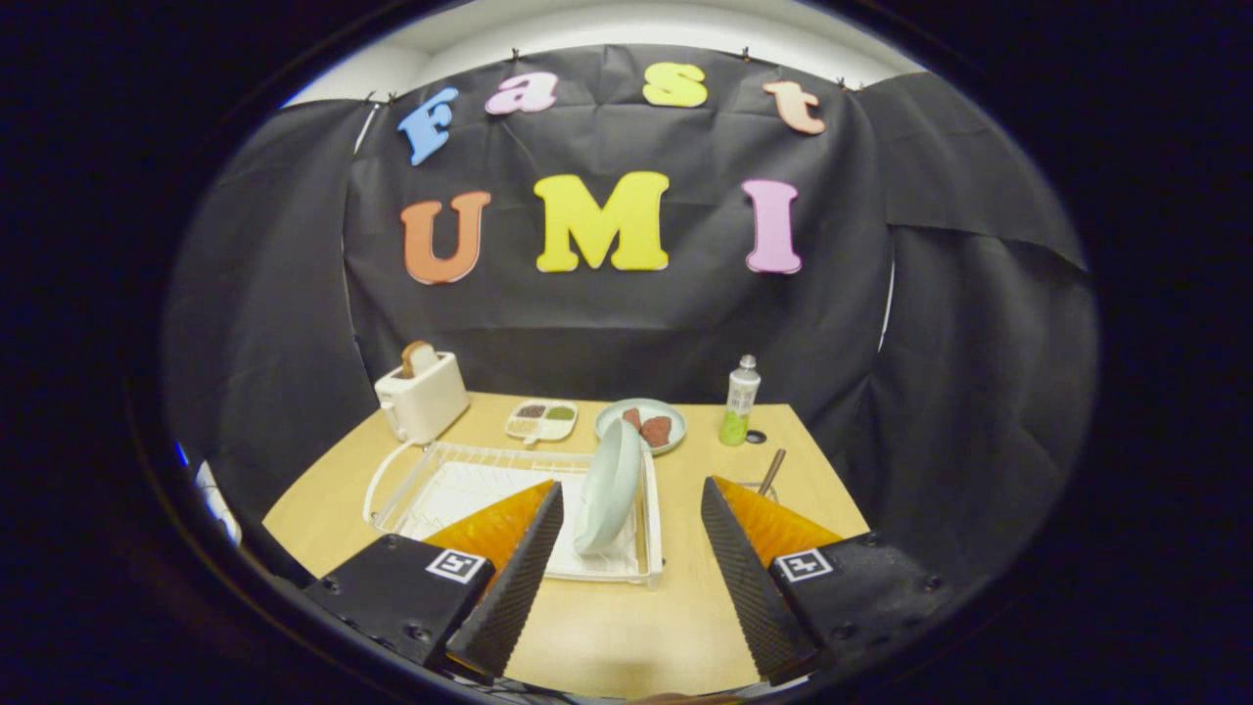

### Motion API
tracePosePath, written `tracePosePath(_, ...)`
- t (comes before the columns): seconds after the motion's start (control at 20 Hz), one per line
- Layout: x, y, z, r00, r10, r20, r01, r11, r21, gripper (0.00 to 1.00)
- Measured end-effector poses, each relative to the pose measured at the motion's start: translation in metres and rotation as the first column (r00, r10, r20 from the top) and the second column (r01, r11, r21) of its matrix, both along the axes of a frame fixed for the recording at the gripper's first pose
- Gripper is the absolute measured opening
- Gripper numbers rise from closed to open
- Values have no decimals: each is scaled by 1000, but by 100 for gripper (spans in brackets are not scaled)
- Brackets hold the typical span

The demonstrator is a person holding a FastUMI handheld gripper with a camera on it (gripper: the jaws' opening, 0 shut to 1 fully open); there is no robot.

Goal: Take the plate from the dish rack, then take the spoon from the basket and place it into the plate.

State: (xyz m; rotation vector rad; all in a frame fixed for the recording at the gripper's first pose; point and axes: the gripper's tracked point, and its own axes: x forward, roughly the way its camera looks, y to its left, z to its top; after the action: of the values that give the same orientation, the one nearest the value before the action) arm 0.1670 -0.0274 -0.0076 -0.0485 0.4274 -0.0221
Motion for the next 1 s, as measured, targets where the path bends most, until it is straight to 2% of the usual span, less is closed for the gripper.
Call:
tracePosePath(0.25,68,1,-20,972,-13,-233,13,1000,1,92)
tracePosePath(0.35,92,7,-24,952,-11,-305,3,1000,-28,90)
tracePosePath(0.45,115,6,-30,928,-51,-370,17,995,-96,88)
tracePosePath(0.65,148,5,-32,865,-164,-474,102,983,-155,70)
tracePosePath(0.75,156,4,-38,825,-205,-527,113,973,-202,67)
tracePosePath(0.8,157,1,-40,799,-232,-555,109,963,-247,62)
tracePosePath(0.9,161,4,-43,767,-247,-592,86,954,-286,57)
tracePosePath(0.95,161,0,-46,749,-276,-603,99,946,-310,55)
tracePosePath(1.0,159,-2,-46,726,-313,-612,124,935,-331,46)
